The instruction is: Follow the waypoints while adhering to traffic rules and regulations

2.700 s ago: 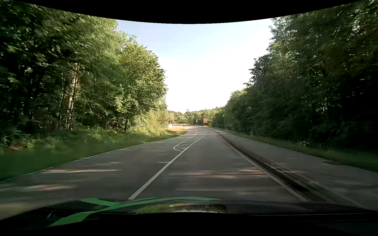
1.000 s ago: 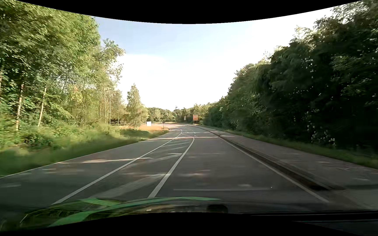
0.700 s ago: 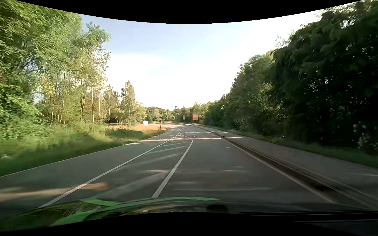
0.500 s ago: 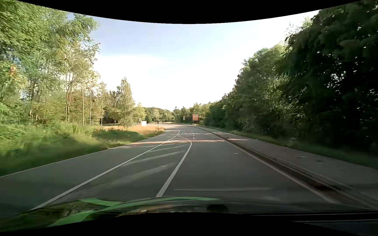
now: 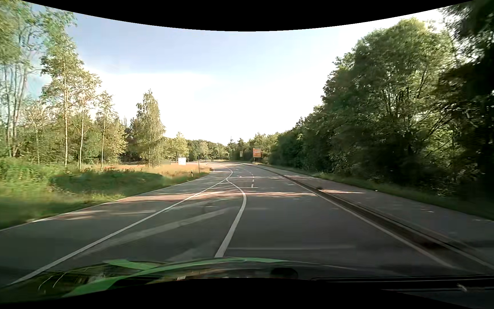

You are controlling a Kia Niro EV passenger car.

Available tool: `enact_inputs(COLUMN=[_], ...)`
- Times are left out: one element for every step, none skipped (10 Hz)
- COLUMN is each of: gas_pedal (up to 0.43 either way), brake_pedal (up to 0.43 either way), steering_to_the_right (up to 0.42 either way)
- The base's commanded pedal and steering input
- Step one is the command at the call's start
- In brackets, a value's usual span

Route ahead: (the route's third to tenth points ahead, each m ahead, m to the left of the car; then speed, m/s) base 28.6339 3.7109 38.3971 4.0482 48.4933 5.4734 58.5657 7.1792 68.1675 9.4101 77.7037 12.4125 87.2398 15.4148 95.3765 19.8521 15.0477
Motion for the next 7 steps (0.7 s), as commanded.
enact_inputs(gas_pedal=[0.000, 0.000, 0.000, 0.000, 0.000, 0.000, 0.000], brake_pedal=[0.000, 0.000, 0.000, 0.000, 0.000, 0.000, 0.000], steering_to_the_right=[-0.012, -0.013, -0.014, -0.014, -0.015, -0.016, -0.018])
